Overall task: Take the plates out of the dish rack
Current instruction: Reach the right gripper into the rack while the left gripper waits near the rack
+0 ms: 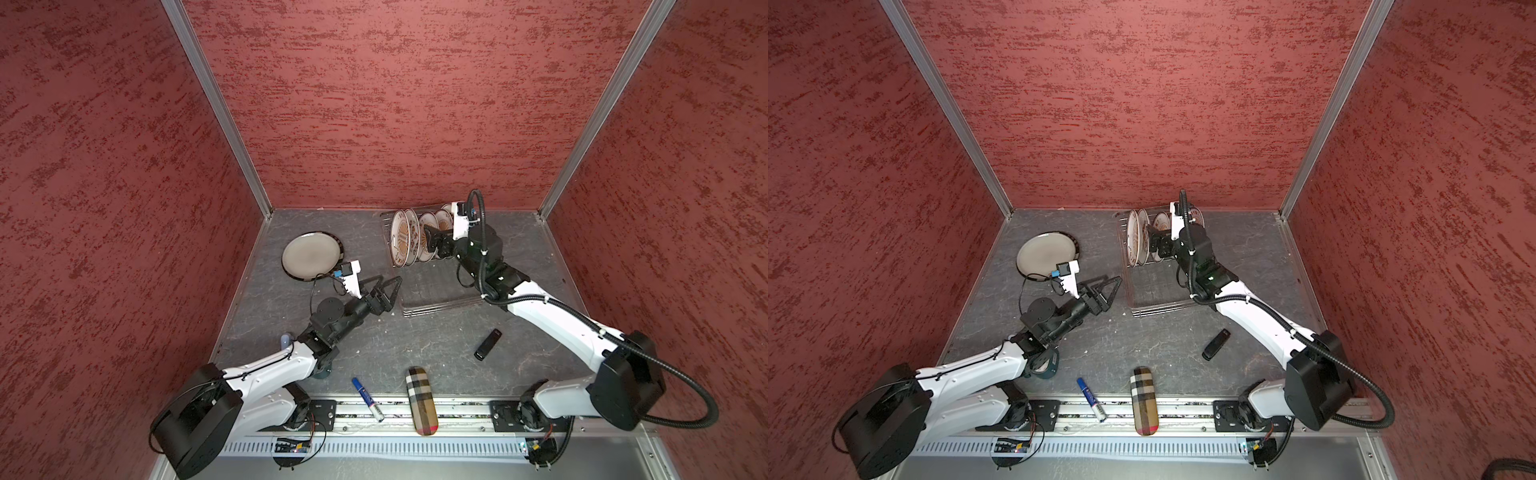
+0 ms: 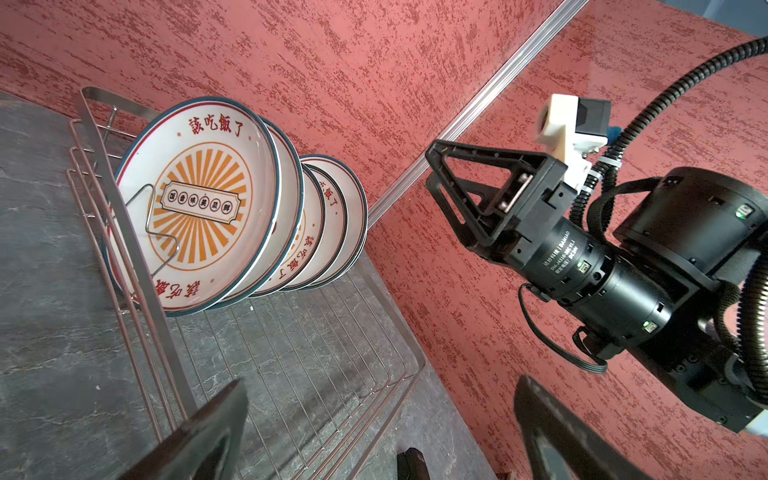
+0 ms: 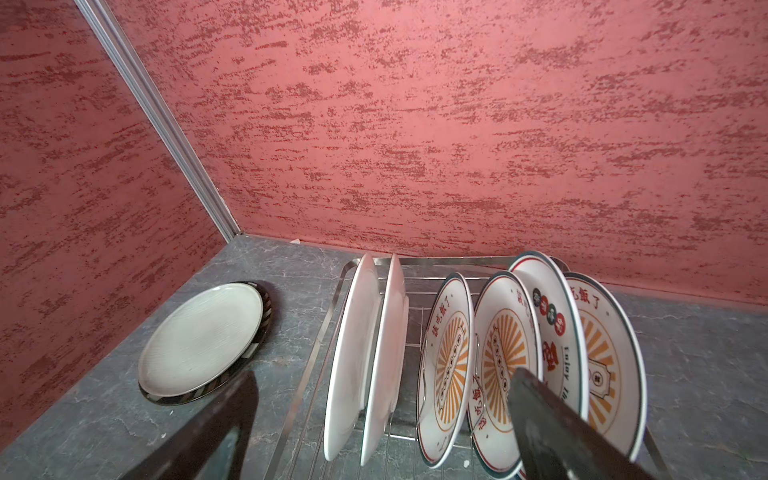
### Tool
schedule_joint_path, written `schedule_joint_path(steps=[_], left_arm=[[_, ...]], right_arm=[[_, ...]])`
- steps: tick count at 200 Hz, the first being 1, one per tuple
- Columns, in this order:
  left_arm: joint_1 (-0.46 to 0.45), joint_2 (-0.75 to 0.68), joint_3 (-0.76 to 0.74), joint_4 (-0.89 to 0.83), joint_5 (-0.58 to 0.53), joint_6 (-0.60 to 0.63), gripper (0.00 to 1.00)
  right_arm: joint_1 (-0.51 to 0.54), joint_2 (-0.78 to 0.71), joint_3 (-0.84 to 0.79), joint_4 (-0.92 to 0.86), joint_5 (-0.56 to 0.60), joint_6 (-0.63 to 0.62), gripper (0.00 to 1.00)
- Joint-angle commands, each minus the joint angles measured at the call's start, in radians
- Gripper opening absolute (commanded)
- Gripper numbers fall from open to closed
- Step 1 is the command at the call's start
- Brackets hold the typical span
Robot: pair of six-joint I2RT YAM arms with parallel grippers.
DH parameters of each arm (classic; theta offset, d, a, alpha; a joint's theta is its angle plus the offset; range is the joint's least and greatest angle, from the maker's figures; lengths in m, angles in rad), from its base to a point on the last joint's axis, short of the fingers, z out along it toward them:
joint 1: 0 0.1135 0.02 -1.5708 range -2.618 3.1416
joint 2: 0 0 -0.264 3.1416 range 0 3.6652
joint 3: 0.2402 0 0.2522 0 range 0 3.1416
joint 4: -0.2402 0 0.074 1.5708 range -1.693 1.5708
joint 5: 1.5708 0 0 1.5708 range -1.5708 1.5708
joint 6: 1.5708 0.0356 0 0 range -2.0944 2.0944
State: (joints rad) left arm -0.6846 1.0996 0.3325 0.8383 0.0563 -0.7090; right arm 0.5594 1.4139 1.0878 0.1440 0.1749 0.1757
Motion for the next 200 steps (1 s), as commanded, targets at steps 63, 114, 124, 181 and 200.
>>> schedule_joint_path(steps=[63,114,124,181,200], left_arm=[[-0.012,0.026,0.021,-0.005,-0.049,0.004,0.99],[-0.009,0.031,0.032,-0.009,-0.038,0.023,0.99],[-0.009,0.036,0.033,-0.009,-0.038,0.024,1.00],[0.000,0.128,0.060,0.062,0.036,-0.024,1.00],[0.016,0.140,0.063,0.064,0.031,-0.024,1.00]], right_arm=[[-0.161,0.126,0.127,-0.107,-0.036,0.054,0.79],[-0.192,0.168,0.120,-0.050,-0.193,0.039,0.60],[-0.182,0.159,0.115,-0.040,-0.192,0.036,0.58],[-0.044,0.261,0.228,-0.150,-0.074,-0.009,0.54],[-0.005,0.290,0.247,-0.152,-0.061,-0.015,0.51]])
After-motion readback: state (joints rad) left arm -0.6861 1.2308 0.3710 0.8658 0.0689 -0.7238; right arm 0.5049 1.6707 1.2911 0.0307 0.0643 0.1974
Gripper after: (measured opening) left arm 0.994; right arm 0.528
